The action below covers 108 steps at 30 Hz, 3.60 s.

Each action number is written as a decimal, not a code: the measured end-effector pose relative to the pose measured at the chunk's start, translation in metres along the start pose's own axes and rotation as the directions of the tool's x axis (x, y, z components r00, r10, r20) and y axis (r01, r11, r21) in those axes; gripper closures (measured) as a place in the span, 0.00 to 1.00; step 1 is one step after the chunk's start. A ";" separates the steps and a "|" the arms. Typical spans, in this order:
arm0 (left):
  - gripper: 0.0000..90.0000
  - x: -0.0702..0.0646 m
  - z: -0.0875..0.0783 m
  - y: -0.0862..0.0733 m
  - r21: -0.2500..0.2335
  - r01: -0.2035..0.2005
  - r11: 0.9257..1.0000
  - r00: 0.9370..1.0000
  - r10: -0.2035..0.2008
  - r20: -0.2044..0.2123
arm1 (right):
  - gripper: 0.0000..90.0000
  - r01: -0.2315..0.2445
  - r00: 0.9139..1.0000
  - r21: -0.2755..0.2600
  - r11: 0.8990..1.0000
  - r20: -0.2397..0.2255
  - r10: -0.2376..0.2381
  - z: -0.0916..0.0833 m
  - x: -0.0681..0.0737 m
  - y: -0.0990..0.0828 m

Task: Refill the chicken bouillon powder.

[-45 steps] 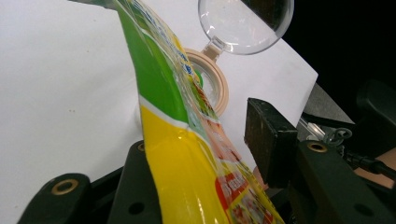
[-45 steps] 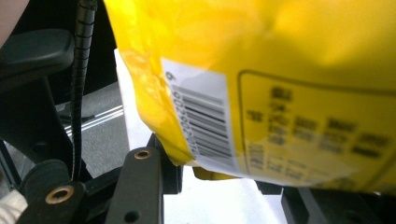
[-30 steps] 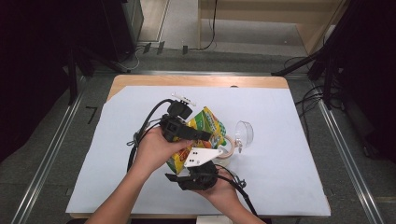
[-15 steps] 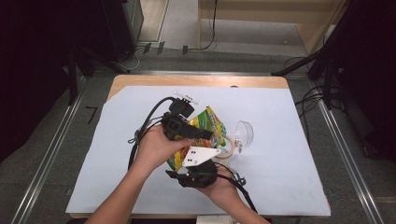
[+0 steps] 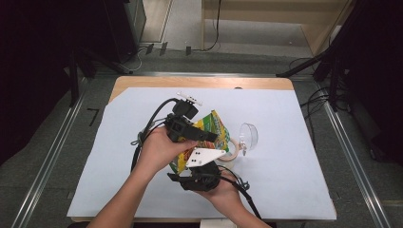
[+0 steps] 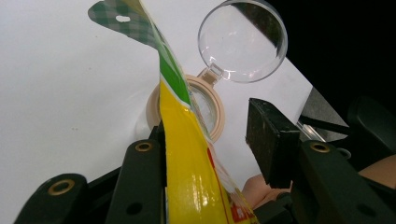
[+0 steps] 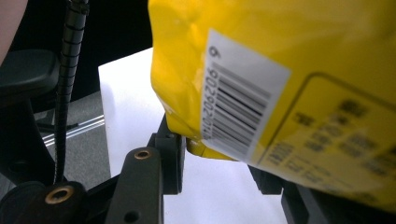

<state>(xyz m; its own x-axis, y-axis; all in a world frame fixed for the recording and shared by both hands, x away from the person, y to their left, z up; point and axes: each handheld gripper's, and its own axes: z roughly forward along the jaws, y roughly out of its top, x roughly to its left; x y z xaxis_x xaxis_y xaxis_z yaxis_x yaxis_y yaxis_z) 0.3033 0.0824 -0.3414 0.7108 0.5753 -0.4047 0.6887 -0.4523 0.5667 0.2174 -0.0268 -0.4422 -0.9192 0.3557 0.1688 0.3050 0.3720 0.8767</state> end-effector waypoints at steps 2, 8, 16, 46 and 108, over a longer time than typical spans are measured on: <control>0.65 0.002 0.000 0.001 -0.001 0.015 1.000 1.000 -0.015 0.010 | 0.69 -0.019 1.000 0.004 1.000 -0.005 0.019 -0.001 0.000 0.001; 0.64 0.003 -0.001 0.001 0.002 0.023 1.000 1.000 -0.023 0.013 | 0.69 -0.025 1.000 0.008 1.000 -0.004 0.026 -0.002 0.001 0.003; 0.63 0.003 -0.004 0.002 0.002 0.031 1.000 0.999 -0.031 0.018 | 0.70 -0.054 0.999 -0.012 0.998 -0.006 0.053 -0.001 0.004 0.004; 0.63 0.003 -0.002 0.005 -0.011 0.027 1.000 0.999 -0.027 0.018 | 0.70 -0.027 0.999 0.001 1.000 0.020 0.027 -0.003 0.003 0.005; 0.77 -0.007 -0.004 0.011 0.015 0.013 1.000 0.999 -0.013 -0.037 | 0.73 -0.049 0.999 -0.027 0.998 0.000 0.049 -0.004 0.002 0.005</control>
<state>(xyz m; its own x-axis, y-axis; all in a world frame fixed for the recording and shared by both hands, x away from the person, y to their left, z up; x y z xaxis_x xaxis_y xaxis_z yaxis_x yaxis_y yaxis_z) 0.3053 0.0762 -0.3301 0.6964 0.6056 -0.3851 0.7000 -0.4548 0.5506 0.2160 -0.0271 -0.4355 -0.9033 0.3731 0.2117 0.3426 0.3307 0.8794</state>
